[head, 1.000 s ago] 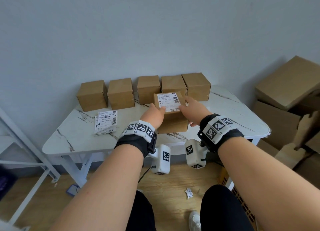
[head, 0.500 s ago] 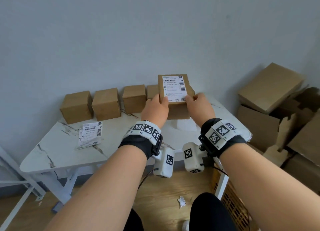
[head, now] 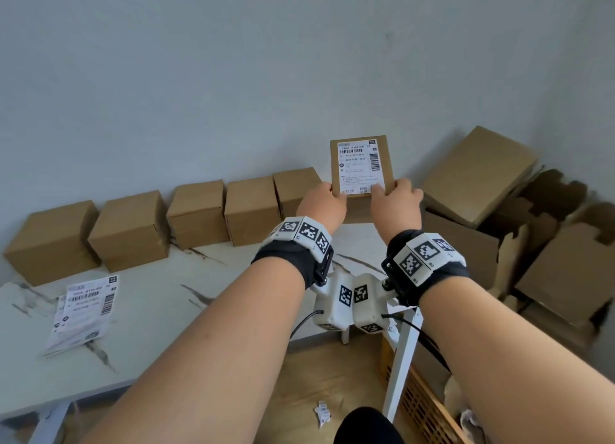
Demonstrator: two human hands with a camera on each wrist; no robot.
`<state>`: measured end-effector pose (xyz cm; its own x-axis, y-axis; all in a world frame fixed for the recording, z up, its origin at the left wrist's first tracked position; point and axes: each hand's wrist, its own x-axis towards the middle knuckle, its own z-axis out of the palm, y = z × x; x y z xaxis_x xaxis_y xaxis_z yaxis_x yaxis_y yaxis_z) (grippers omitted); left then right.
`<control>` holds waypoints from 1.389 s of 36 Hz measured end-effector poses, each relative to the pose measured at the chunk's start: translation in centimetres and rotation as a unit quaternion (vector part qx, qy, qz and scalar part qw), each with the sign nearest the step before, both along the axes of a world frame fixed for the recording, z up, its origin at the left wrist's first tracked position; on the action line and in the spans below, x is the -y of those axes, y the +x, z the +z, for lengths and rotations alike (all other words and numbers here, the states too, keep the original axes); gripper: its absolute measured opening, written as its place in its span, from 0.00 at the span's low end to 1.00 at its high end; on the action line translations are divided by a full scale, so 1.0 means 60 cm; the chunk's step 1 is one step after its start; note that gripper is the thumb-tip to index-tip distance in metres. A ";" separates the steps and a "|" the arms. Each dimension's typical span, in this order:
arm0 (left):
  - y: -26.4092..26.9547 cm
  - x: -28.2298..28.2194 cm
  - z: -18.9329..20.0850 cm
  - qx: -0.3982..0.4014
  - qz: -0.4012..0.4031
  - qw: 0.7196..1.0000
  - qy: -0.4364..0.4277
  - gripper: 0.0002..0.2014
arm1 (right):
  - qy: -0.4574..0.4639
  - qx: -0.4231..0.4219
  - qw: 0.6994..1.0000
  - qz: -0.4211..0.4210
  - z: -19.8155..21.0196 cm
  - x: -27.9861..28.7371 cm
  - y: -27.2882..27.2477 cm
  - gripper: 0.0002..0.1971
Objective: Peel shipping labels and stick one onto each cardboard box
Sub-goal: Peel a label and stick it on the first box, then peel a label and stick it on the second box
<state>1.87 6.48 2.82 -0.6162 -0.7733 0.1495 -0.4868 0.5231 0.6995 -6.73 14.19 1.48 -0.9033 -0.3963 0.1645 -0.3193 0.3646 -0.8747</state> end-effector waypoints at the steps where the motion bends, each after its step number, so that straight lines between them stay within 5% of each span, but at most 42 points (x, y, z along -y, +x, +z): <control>1: -0.010 0.005 -0.002 0.013 -0.003 1.000 0.002 0.15 | 0.009 0.003 1.000 -0.002 -0.004 0.005 -0.009 0.19; 11: -0.061 0.056 -0.041 0.113 -0.013 0.994 -0.004 0.13 | 0.055 0.046 0.997 0.016 -0.046 0.065 -0.073 0.17; 24: -0.043 0.117 -0.049 0.032 0.001 0.997 -0.075 0.21 | 0.095 0.029 0.994 0.032 -0.057 0.143 -0.103 0.19; 30: -0.023 0.128 -0.047 0.043 0.021 0.983 -0.175 0.21 | 0.109 0.018 0.994 0.024 -0.052 0.158 -0.103 0.26; 37: 0.002 0.151 -0.050 0.158 0.041 0.958 -0.236 0.20 | 0.076 -0.114 0.989 0.060 -0.032 0.147 -0.085 0.29; 42: 0.020 0.156 -0.072 0.285 0.020 0.928 -0.240 0.34 | 0.065 -0.144 0.982 0.099 -0.025 0.150 -0.068 0.25; 50: 0.051 0.139 -0.075 0.232 -0.007 0.937 -0.262 0.28 | 0.072 -0.102 0.984 0.128 -0.031 0.158 -0.036 0.21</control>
